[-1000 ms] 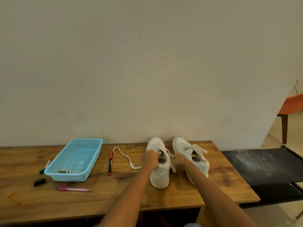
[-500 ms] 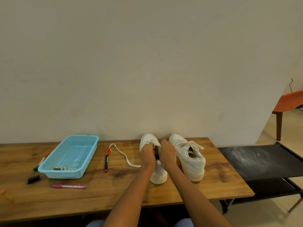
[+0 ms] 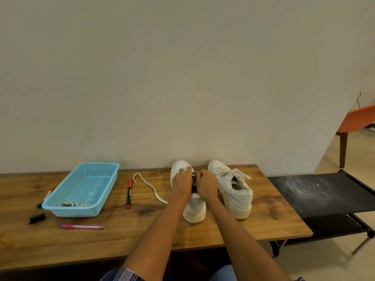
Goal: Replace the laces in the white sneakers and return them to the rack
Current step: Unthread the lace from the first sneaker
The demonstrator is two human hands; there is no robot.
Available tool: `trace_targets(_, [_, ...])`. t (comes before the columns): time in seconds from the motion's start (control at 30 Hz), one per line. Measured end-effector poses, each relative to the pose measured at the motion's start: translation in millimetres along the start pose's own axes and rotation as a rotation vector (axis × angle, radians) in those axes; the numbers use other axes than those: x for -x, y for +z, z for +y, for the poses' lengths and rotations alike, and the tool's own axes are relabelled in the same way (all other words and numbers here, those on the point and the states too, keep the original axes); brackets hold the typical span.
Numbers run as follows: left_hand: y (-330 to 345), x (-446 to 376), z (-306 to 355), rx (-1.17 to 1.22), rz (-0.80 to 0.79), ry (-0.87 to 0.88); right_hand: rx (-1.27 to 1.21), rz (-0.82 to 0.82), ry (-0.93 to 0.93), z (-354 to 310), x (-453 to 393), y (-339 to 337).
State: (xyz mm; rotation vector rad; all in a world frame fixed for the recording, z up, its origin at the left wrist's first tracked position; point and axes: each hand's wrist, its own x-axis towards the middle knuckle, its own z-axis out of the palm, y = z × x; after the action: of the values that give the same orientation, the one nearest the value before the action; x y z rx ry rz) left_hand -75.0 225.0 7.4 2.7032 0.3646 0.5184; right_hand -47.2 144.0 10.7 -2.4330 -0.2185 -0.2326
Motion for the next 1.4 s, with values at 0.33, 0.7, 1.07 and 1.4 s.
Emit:
trace_targets(0.33, [-5.9, -4.8, -12.2, 0.565, 0.204, -0.575, -0.017, 0.01, -0.028, 3.7, 1.1, 4.7])
trace_targets(0.7, [-28.0, -19.9, -5.8, -0.115, -0.05, 0.084, 0.089, -0.038, -0.056, 2.8, -0.5, 1.2])
trace_targets(1.07, [-46.2, -32.7, -5.4, 1.02, 0.211, -0.641, -0.024, 0.035, -0.022, 5.2, 3.8, 3.6])
trace_targets(1.4, [-16.7, -10.3, -6.5, 0.165, -0.054, 0.052, -0.09, 0.039, -0.016, 4.5, 5.5, 1.1])
